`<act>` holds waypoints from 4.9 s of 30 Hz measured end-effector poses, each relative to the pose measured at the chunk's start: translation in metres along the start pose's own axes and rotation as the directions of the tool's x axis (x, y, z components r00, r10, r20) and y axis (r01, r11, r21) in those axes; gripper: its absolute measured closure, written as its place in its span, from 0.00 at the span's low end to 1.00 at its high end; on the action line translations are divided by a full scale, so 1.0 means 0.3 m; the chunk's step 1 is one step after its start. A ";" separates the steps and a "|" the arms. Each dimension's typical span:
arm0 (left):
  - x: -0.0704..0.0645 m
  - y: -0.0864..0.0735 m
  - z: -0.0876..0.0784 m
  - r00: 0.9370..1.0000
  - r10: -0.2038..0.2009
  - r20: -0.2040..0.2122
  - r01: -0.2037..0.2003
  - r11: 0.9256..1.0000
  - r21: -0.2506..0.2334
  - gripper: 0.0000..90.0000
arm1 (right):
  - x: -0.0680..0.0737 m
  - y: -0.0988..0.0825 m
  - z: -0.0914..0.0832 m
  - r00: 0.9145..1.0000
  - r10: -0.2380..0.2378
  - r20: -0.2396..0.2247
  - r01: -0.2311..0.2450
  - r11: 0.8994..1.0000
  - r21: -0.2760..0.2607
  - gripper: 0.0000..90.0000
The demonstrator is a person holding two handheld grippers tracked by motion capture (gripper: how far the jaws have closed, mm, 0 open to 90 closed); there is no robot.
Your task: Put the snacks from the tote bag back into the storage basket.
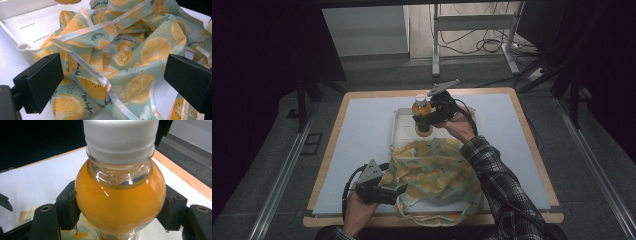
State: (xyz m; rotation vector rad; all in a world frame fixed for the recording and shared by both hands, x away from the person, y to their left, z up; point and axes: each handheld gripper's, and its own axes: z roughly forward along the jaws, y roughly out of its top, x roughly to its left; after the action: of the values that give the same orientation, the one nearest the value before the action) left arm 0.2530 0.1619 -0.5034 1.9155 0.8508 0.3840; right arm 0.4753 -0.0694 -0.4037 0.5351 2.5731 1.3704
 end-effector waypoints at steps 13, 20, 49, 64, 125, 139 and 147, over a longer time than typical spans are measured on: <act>0.003 -0.001 -0.002 1.000 -0.011 0.000 0.011 1.000 -0.010 0.02 | -0.016 -0.003 0.051 1.000 -0.005 -0.008 0.005 1.000 -0.002 0.33; 0.003 -0.001 -0.002 1.000 -0.012 0.002 0.012 1.000 -0.012 0.01 | -0.022 0.000 0.066 1.000 -0.007 -0.006 0.007 1.000 -0.002 0.33; 0.003 -0.001 0.000 1.000 -0.009 0.011 0.009 1.000 -0.012 0.00 | -0.045 0.006 0.146 1.000 -0.004 -0.011 0.004 1.000 0.001 0.33; 0.003 -0.001 0.002 1.000 -0.009 0.011 0.009 1.000 -0.014 0.00 | -0.047 0.002 0.200 1.000 -0.006 -0.017 0.006 1.000 0.001 0.33; 0.000 -0.003 0.012 1.000 -0.004 0.012 0.004 1.000 -0.015 0.00 | -0.048 -0.018 0.363 0.999 -0.010 -0.053 0.010 1.000 0.008 0.32; -0.005 -0.003 0.017 1.000 0.001 0.014 -0.001 1.000 -0.010 0.00 | -0.038 0.002 0.337 1.000 -0.001 -0.027 0.002 1.000 0.017 0.18; -0.004 -0.003 0.018 1.000 0.001 0.014 0.000 1.000 -0.009 0.00 | -0.034 0.001 0.328 1.000 -0.003 -0.028 0.004 1.000 0.025 0.13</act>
State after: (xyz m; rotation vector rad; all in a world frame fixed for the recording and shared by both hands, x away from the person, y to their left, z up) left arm 0.2548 0.1579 -0.5067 1.9080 0.8380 0.3735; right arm 0.5161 0.0019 -0.4588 0.5185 2.6155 1.3560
